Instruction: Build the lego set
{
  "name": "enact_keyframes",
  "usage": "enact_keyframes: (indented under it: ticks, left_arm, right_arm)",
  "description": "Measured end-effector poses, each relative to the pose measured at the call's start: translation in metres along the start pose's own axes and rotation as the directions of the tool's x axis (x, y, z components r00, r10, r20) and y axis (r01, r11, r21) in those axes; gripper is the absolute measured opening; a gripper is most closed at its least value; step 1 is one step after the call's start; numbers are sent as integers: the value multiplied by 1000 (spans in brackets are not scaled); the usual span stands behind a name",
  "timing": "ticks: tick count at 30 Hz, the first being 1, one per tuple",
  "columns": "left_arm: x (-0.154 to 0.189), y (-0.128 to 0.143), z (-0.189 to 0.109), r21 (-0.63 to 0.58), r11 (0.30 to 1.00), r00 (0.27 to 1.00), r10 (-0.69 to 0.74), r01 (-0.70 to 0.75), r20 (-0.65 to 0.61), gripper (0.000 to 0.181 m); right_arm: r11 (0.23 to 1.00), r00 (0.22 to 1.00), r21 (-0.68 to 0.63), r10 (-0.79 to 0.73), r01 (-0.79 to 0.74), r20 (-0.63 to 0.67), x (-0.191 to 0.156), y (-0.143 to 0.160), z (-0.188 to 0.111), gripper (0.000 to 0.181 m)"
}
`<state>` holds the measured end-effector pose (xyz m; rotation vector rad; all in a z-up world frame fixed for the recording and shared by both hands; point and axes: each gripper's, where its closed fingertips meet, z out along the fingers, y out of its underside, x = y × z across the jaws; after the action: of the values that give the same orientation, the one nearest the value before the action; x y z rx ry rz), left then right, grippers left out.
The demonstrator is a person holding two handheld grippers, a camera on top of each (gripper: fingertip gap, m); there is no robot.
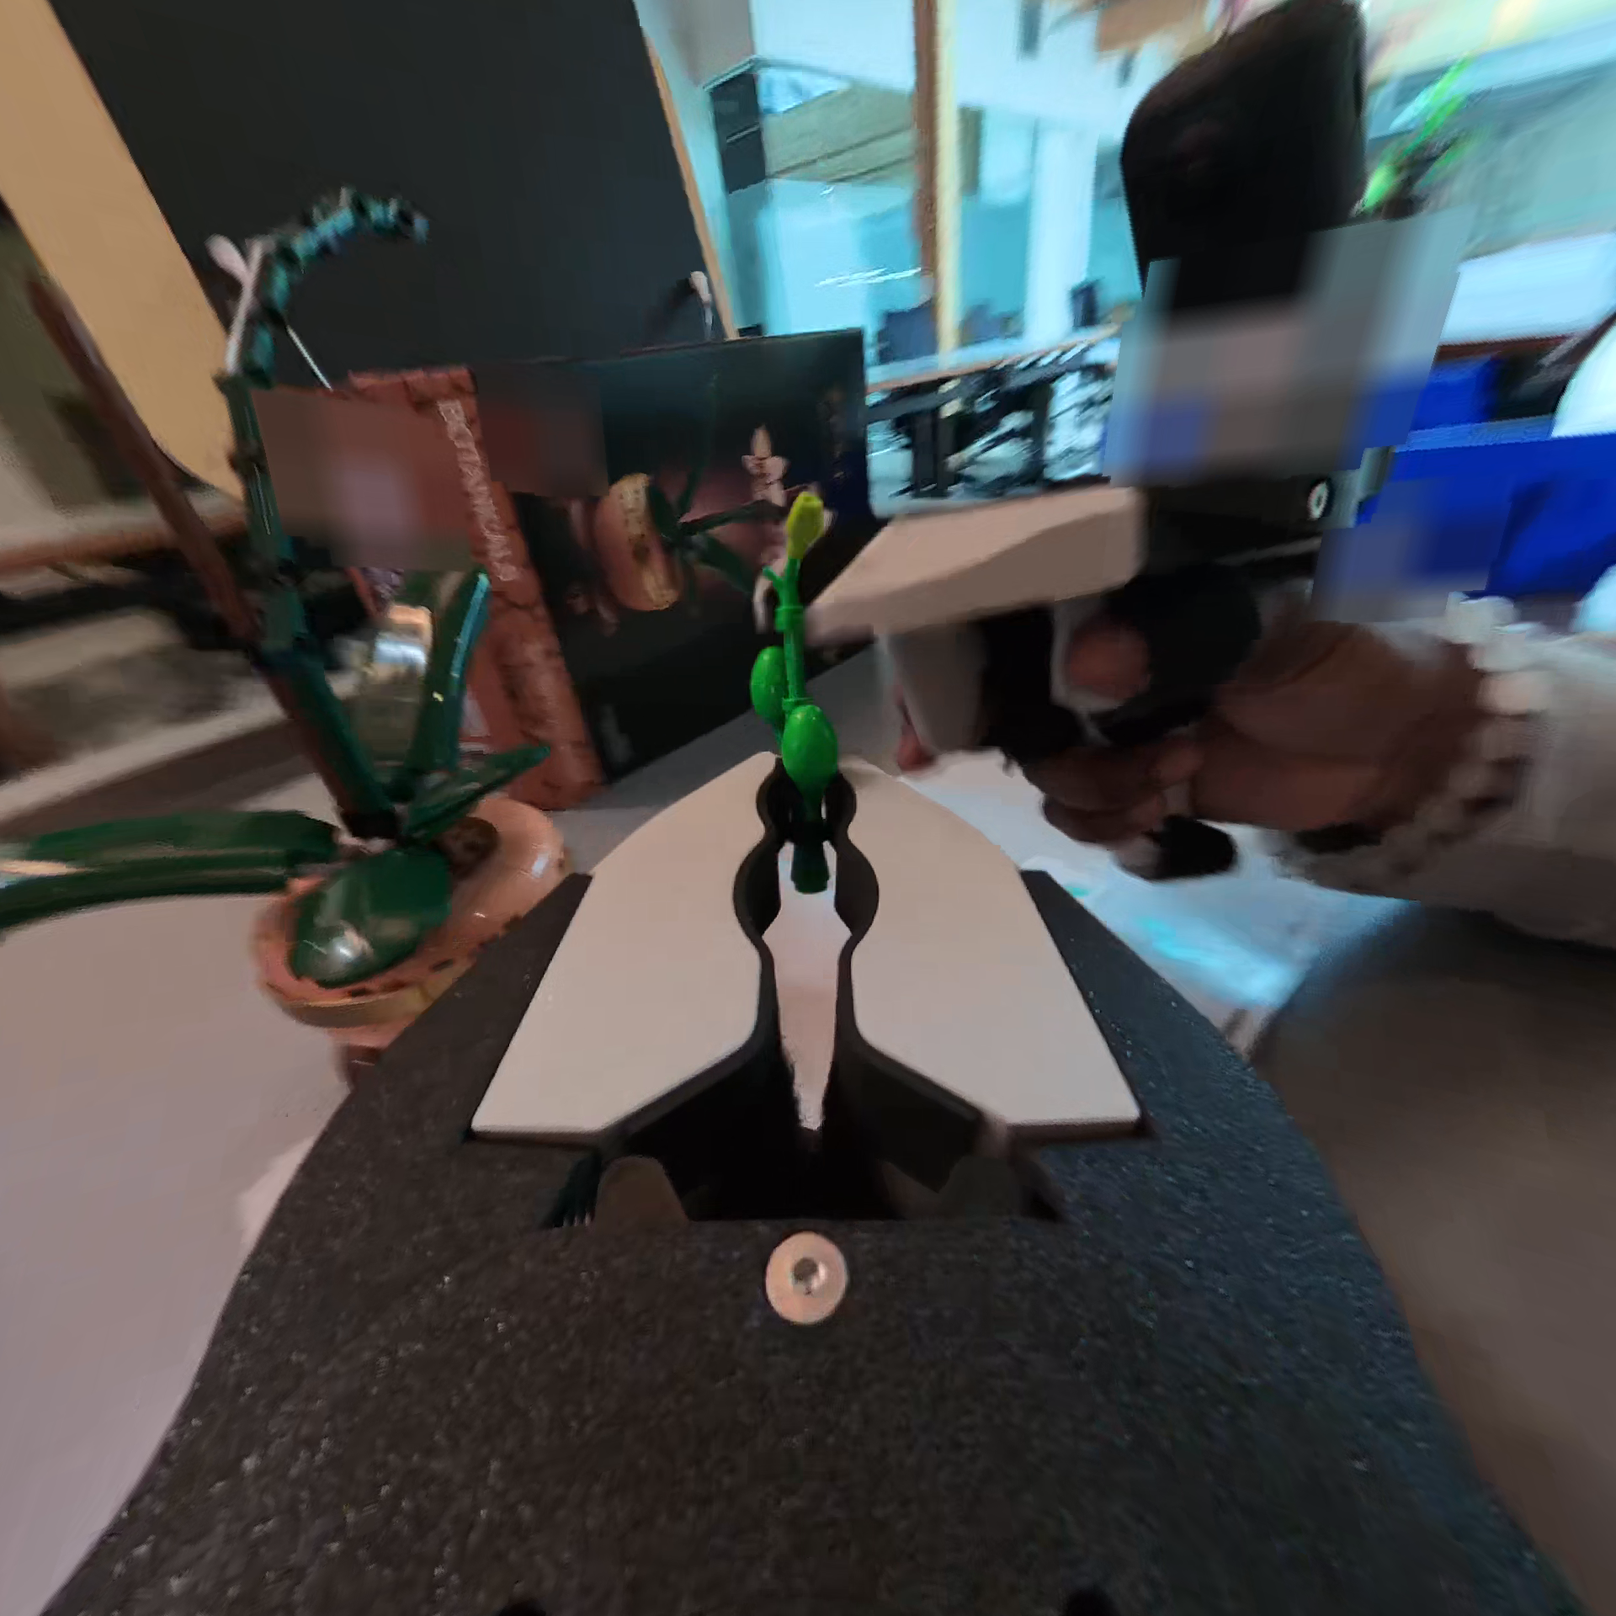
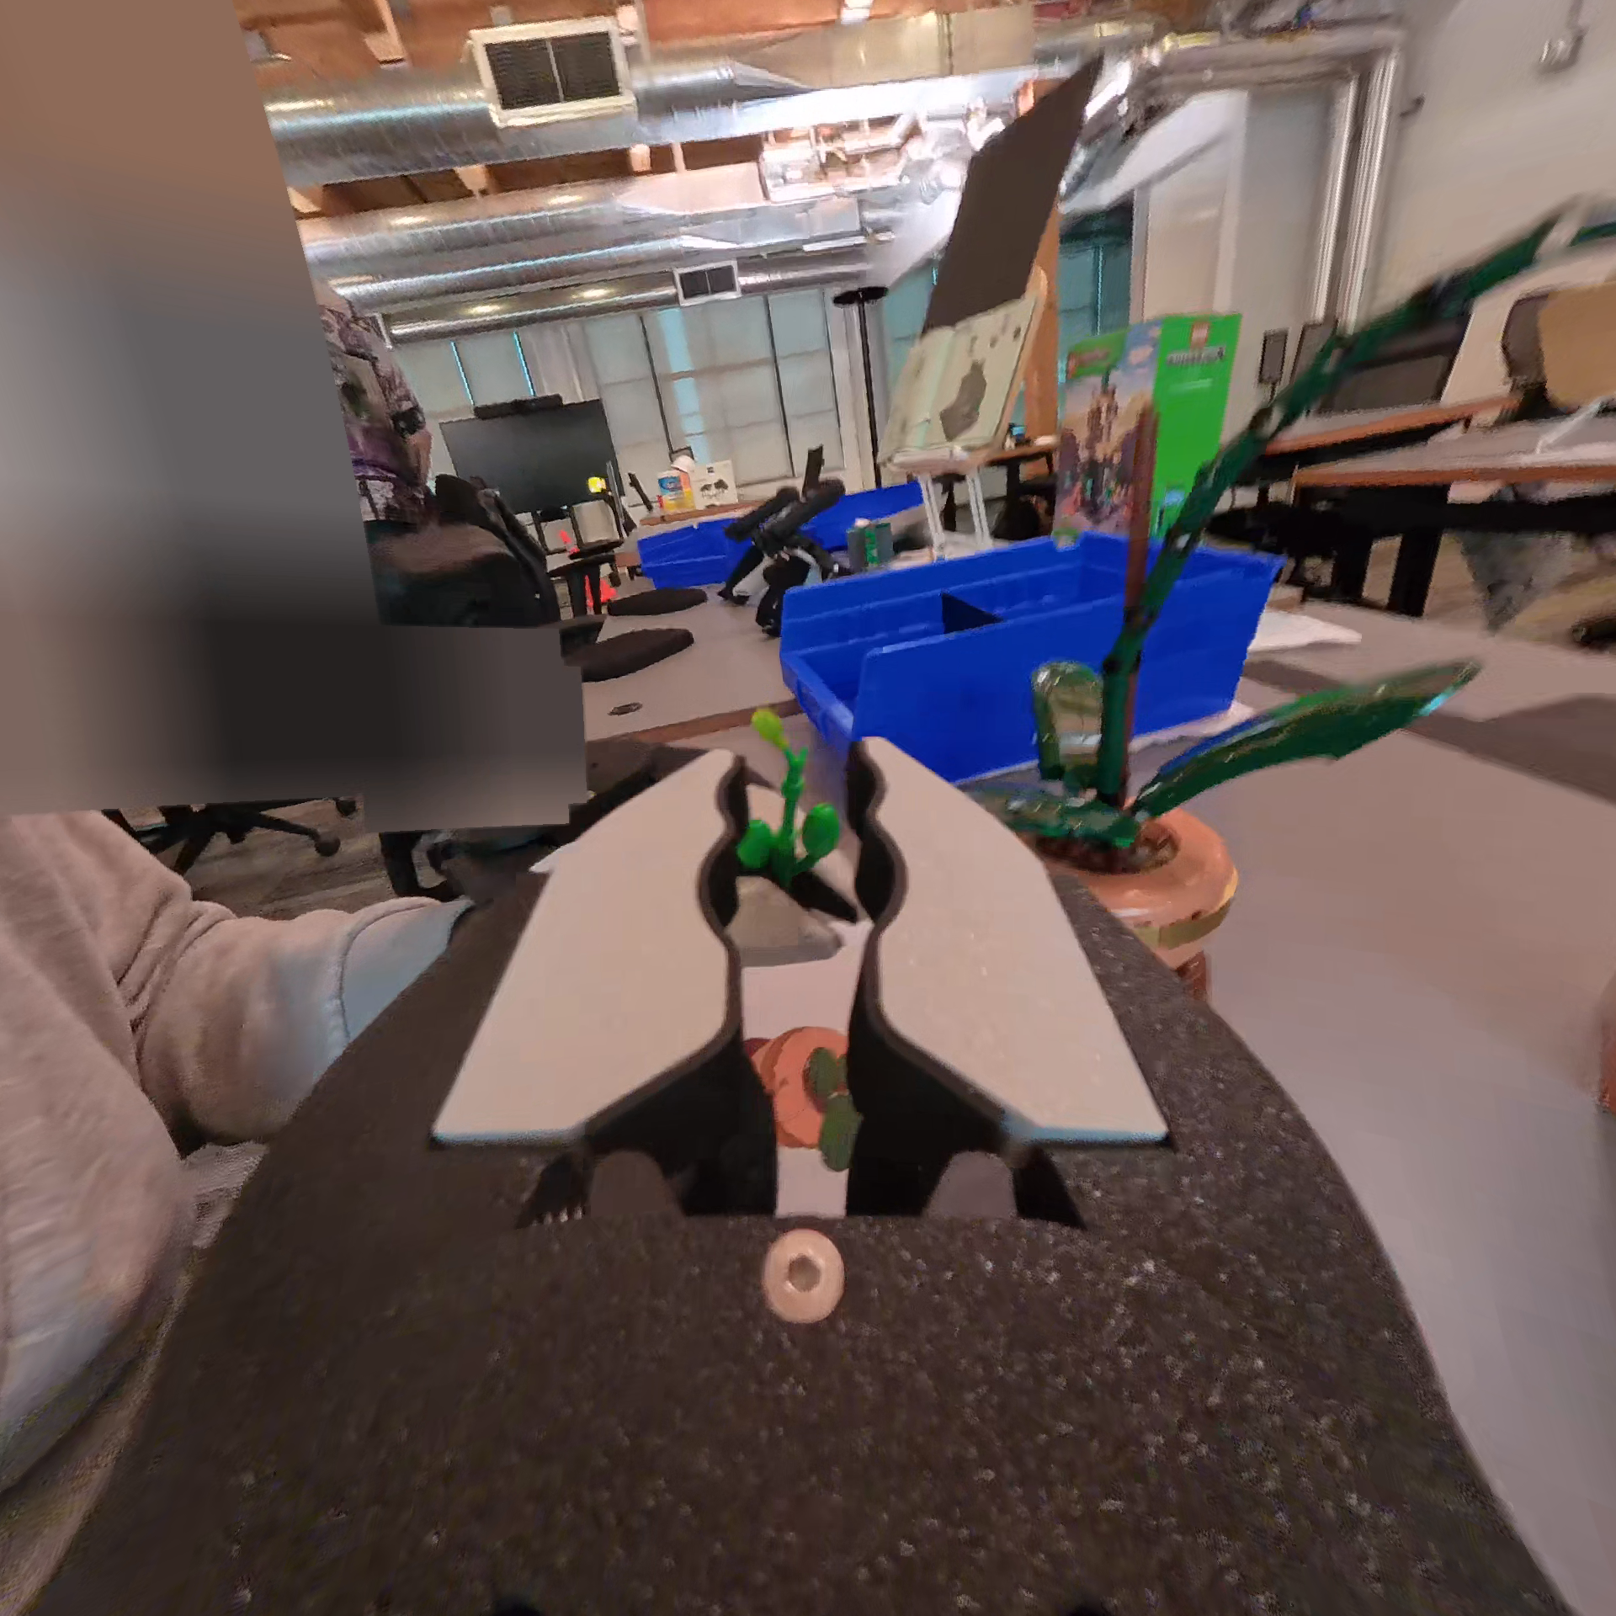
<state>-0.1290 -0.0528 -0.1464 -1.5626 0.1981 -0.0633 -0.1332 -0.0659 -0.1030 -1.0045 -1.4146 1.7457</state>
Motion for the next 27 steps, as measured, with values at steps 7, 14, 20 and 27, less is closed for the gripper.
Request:
enact_keyframes:
  ticks: [7,14,20,27]
  left_arm:
    - [10,-1,-12,40,980,959,-181,194,-218,6]
    - [17,-1,-14,33,965,928,-240,260,-286,6]
    - [17,-1,-13,32,962,921,-251,273,-297,6]
    - [22,2,-12,13,967,918,-238,256,-317,6]
  right_arm:
    - [881,957,-399,-289,255,-28,24,-3,-88,38]
    - [640,928,-744,-364,192,-74,27,43,-185,11]
    - [586,924,-799,-217,-135,-316,36,88,-239,11]
    - [506,921,-834,-176,-219,-348,62,107,-229,11]
